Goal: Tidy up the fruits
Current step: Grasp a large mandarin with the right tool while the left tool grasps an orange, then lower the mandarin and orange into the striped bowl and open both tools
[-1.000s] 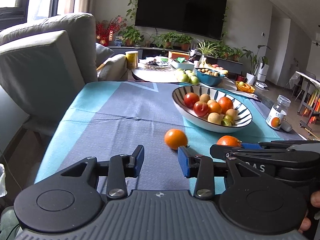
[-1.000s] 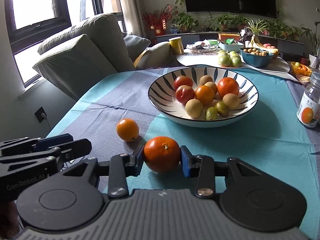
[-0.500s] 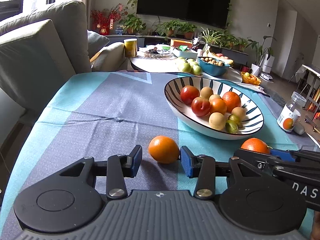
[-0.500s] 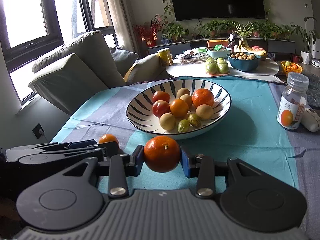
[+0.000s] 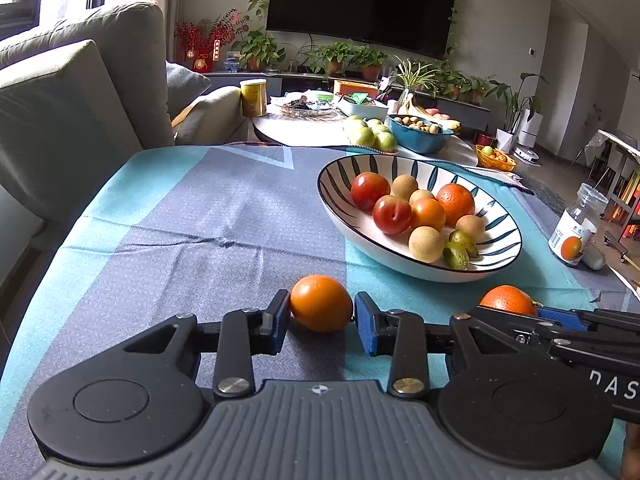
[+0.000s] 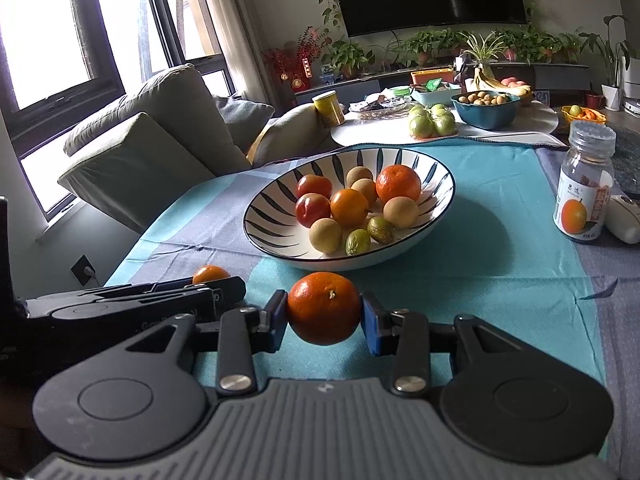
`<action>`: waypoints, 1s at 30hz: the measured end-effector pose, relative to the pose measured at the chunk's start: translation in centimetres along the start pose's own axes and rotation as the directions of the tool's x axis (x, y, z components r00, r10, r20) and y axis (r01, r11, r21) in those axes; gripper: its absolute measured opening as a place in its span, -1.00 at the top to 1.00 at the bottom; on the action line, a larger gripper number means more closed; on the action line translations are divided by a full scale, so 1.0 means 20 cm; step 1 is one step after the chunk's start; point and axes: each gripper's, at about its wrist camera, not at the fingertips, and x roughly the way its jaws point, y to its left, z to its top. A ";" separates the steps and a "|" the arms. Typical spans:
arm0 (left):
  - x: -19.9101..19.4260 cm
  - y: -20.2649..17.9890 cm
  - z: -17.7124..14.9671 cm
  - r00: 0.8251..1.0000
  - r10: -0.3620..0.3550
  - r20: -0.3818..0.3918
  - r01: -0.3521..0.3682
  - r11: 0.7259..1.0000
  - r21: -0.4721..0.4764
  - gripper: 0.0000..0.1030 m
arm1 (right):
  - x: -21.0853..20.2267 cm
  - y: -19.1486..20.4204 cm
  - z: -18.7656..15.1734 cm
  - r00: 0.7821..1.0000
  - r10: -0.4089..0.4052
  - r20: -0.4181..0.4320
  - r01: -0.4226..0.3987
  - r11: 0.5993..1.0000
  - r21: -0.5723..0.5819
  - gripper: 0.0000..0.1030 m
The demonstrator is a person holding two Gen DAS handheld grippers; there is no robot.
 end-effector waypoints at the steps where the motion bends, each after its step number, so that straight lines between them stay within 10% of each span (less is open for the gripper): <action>1: -0.01 0.00 0.00 1.000 -0.001 0.004 0.001 1.000 0.001 0.36 | 0.00 0.00 0.00 1.000 0.000 0.001 0.000 1.000 0.000 -0.51; 30: 0.03 -0.10 0.02 0.998 0.067 -0.019 -0.066 0.995 0.069 0.27 | -0.10 -0.04 -0.02 1.000 0.000 0.029 -0.001 1.000 0.027 -0.51</action>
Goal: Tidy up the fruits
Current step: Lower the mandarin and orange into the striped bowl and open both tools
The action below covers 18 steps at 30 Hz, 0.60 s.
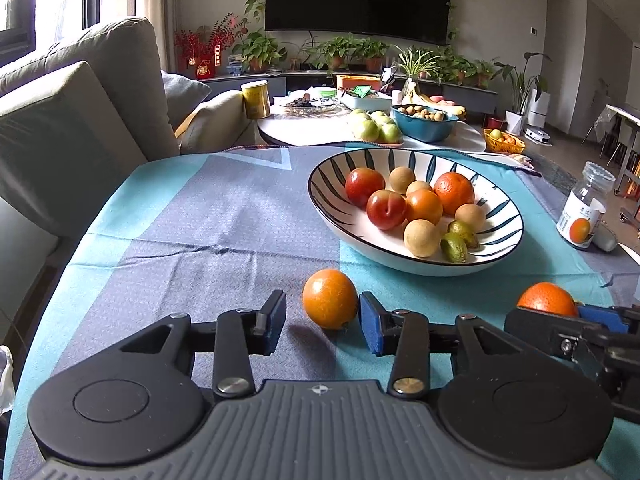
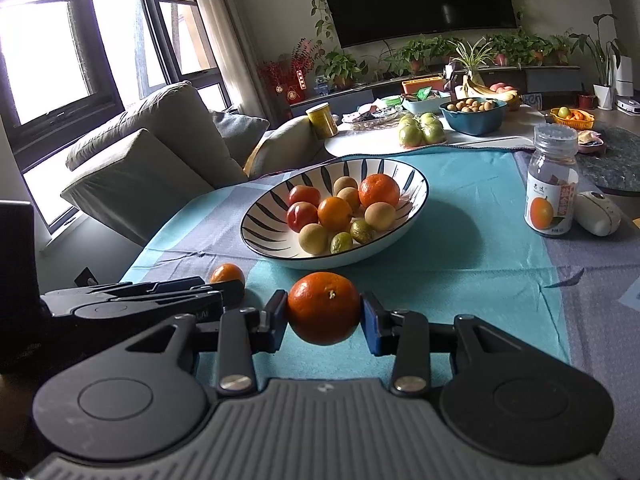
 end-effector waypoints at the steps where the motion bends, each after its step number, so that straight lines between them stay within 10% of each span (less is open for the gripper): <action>1: 0.01 0.00 0.00 1.000 0.000 -0.002 0.000 1.000 -0.002 0.27 | 0.01 0.00 0.00 1.000 0.000 -0.004 0.000 1.000 0.003 -0.51; 18: -0.04 0.01 0.00 0.998 -0.051 0.034 0.052 0.998 -0.024 0.45 | 0.01 -0.02 -0.01 1.000 0.004 -0.013 -0.004 1.000 0.017 -0.51</action>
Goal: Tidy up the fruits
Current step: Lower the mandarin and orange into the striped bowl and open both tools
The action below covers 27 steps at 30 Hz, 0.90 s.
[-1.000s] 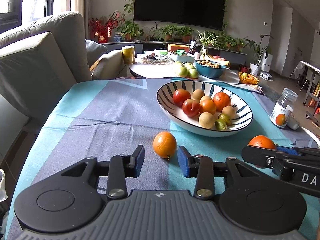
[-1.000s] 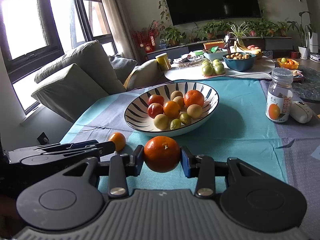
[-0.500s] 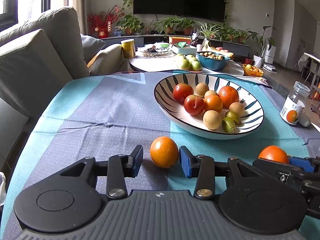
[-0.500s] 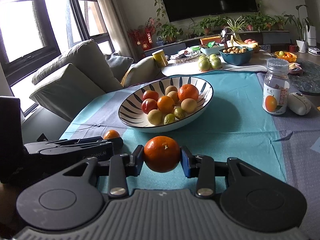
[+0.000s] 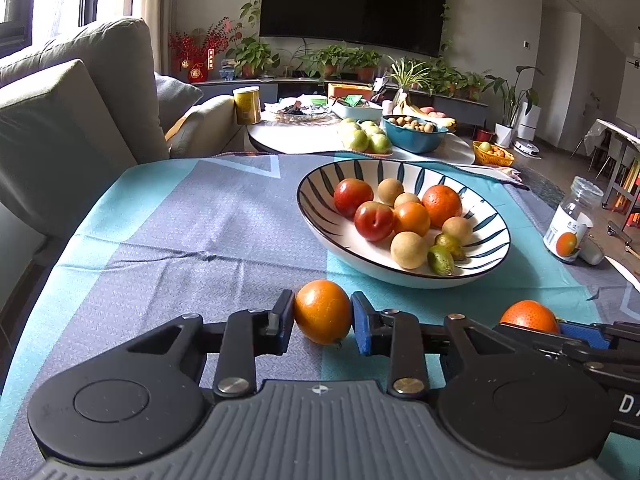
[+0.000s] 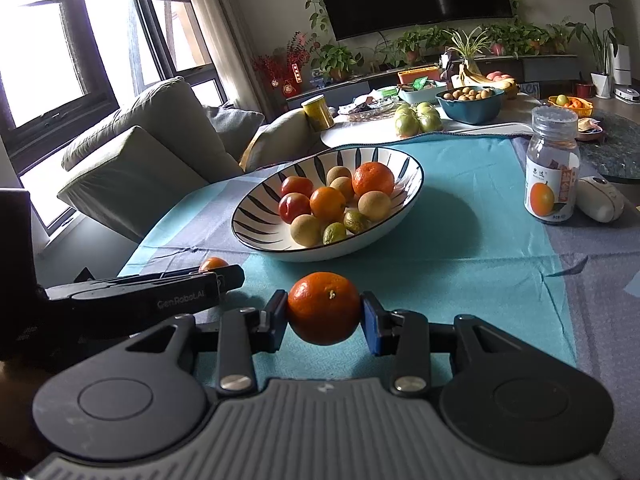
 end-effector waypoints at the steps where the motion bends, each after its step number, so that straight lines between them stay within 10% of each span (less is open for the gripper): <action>1: -0.01 0.00 0.00 1.000 -0.004 0.005 0.004 1.000 -0.001 0.45 | 0.00 0.00 0.00 1.000 0.000 0.002 0.000 1.000 -0.001 -0.51; 27: 0.06 -0.14 0.19 0.995 -0.076 0.057 0.072 0.995 0.076 0.44 | 0.00 -0.05 0.19 0.996 -0.025 0.090 0.025 1.000 -0.007 -0.51</action>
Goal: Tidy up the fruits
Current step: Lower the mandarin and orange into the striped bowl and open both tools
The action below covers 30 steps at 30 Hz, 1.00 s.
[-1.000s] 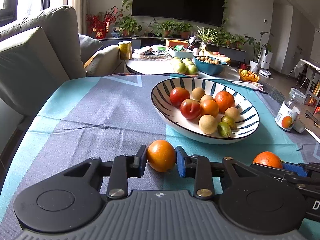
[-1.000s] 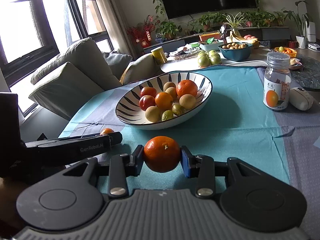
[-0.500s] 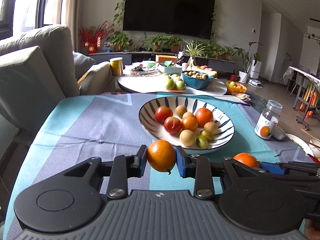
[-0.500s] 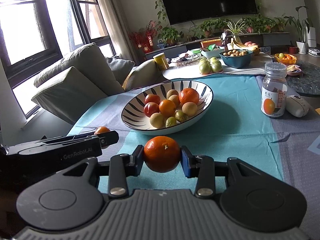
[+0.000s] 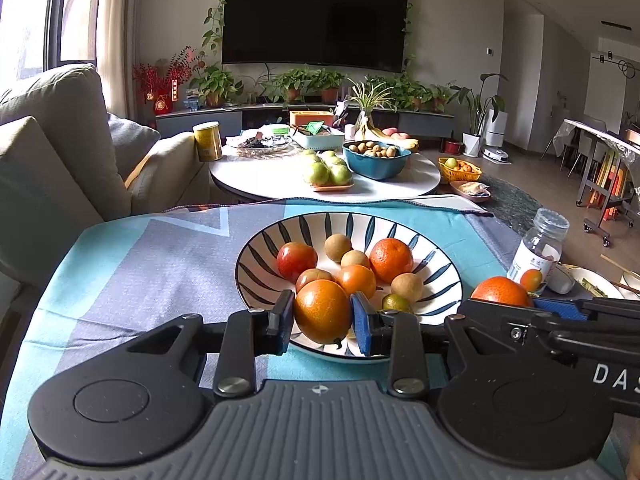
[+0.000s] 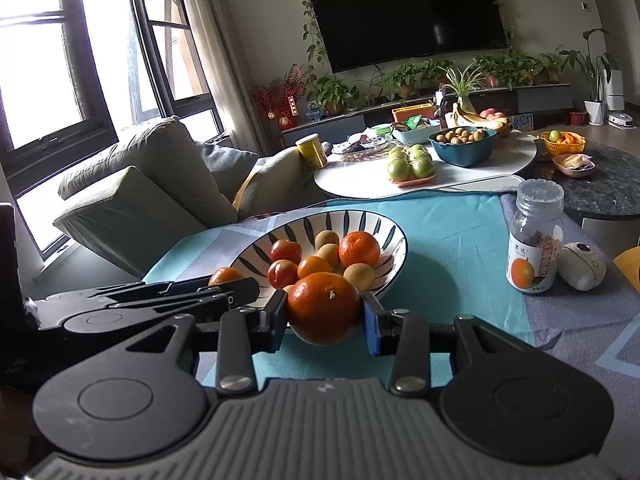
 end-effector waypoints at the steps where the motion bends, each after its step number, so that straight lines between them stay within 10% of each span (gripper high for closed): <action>1: 0.01 0.00 0.00 1.000 0.002 -0.002 -0.002 1.000 0.001 0.44 | 0.01 -0.01 0.00 1.000 -0.002 -0.002 0.002 1.000 0.001 -0.51; 30: 0.01 0.08 0.01 0.995 0.090 0.031 -0.090 0.996 -0.006 0.32 | 0.22 -0.02 0.06 0.998 0.032 -0.047 -0.033 0.999 -0.020 -0.51</action>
